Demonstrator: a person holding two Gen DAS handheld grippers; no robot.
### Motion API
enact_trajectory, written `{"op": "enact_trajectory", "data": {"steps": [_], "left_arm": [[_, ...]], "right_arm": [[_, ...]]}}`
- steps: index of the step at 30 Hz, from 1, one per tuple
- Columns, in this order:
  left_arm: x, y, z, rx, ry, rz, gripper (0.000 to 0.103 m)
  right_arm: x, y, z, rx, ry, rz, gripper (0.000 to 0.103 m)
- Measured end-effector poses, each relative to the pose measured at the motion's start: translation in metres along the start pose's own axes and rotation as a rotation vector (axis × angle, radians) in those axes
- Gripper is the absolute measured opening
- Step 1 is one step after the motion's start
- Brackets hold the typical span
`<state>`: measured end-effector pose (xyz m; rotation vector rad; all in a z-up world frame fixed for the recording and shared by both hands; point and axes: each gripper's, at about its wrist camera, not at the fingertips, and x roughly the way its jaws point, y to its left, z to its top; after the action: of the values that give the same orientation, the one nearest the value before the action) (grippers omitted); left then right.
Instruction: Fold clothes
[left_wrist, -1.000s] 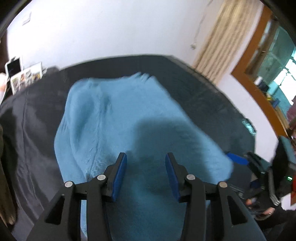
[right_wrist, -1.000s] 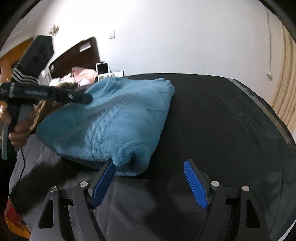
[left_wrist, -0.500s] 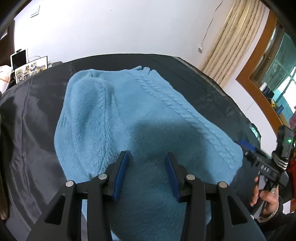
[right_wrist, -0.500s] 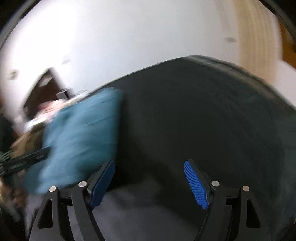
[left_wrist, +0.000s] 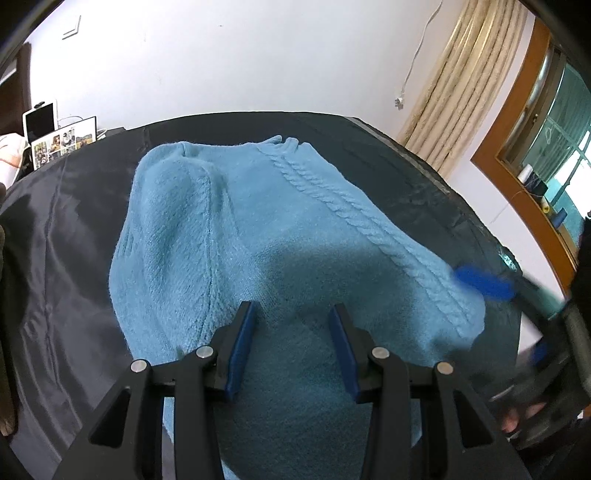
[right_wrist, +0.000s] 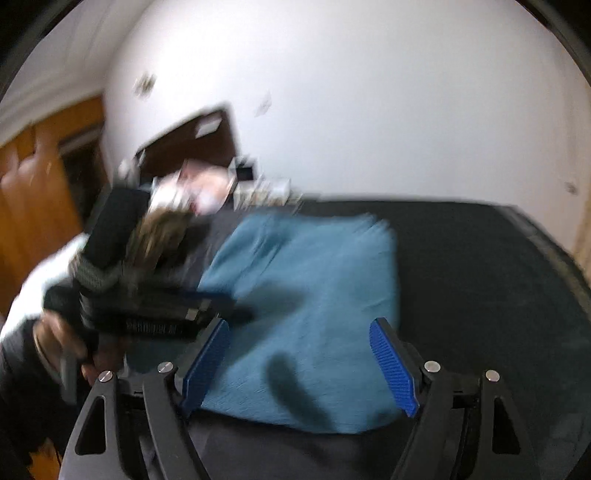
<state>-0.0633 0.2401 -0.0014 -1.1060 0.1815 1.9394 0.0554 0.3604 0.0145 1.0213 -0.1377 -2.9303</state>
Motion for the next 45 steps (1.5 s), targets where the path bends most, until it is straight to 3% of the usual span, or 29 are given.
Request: {"op": "enact_trajectory", "data": {"steps": [8, 15, 22, 27, 31, 36, 45], "left_arm": [[0.0, -0.001, -0.001, -0.02, -0.004, 0.012, 0.046], [0.0, 0.001, -0.004, -0.036, -0.011, 0.019, 0.046], [-0.005, -0.001, -0.005, -0.057, -0.021, 0.026, 0.047], [-0.019, 0.002, -0.003, -0.111, -0.045, 0.007, 0.051], [-0.027, -0.003, -0.003, -0.077, -0.086, 0.094, 0.062], [-0.01, -0.001, -0.006, -0.061, -0.069, 0.14, 0.062], [-0.005, -0.006, -0.01, -0.047, -0.09, 0.185, 0.065]], "right_arm": [[0.007, 0.018, -0.025, -0.128, 0.074, -0.115, 0.091], [0.016, 0.01, -0.024, -0.101, 0.074, -0.069, 0.096], [0.013, 0.017, -0.028, -0.124, 0.065, -0.1, 0.101], [-0.012, 0.008, -0.017, -0.051, -0.011, -0.092, 0.101], [-0.022, -0.003, -0.002, -0.007, -0.093, -0.129, 0.101], [0.034, -0.008, -0.007, -0.037, 0.092, -0.142, 0.103], [0.039, -0.01, -0.023, -0.041, 0.104, -0.127, 0.103]]}}
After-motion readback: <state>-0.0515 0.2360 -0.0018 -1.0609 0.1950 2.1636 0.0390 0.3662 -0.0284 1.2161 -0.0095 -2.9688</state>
